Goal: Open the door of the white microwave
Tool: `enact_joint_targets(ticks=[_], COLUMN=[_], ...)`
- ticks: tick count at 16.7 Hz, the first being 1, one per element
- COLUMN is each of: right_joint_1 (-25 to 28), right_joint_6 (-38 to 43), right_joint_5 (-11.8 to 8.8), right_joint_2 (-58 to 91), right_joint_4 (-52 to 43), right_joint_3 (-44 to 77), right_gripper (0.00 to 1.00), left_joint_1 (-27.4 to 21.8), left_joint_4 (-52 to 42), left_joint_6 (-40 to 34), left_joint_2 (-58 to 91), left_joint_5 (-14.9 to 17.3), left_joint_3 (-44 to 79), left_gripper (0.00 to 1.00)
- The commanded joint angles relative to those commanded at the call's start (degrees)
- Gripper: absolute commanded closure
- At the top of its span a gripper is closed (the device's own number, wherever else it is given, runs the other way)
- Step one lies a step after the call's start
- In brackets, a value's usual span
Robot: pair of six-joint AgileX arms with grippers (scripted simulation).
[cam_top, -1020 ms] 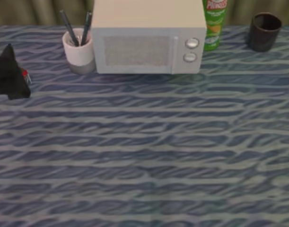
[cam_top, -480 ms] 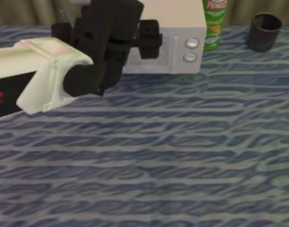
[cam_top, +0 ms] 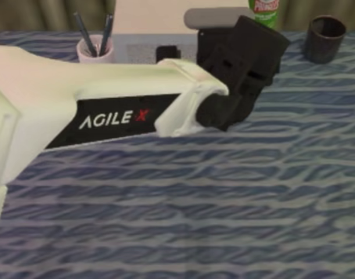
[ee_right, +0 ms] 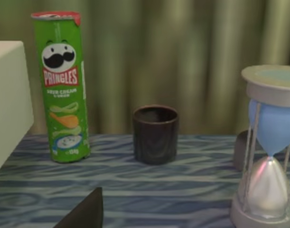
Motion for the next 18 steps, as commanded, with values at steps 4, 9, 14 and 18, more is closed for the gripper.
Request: enact_joint_targets(ticks=[4,9,14,18], right_joint_1=[0.0,0.0,0.0,0.0], right_joint_6=[0.0,0.0,0.0,0.0], right_joint_5=[0.0,0.0,0.0,0.0], right_joint_2=[0.0,0.0,0.0,0.0], right_joint_4=[0.0,0.0,0.0,0.0], right_joint_3=[0.0,0.0,0.0,0.0], right_gripper=[0.0,0.0,0.0,0.0], left_joint_1=[-0.24,1.77,6.0,6.22], left_joint_4=[0.04,1.43,4.14,4.28], left_joint_6=[-0.16,1.47,4.58,4.73], left_joint_2=[0.54,4.55,12.97,13.32], left_joint_5=[-0.22,1.49,5.13,5.32], left_joint_3=[0.46,4.21,11.84,12.19], left_gripper=[0.0,0.0,0.0,0.0])
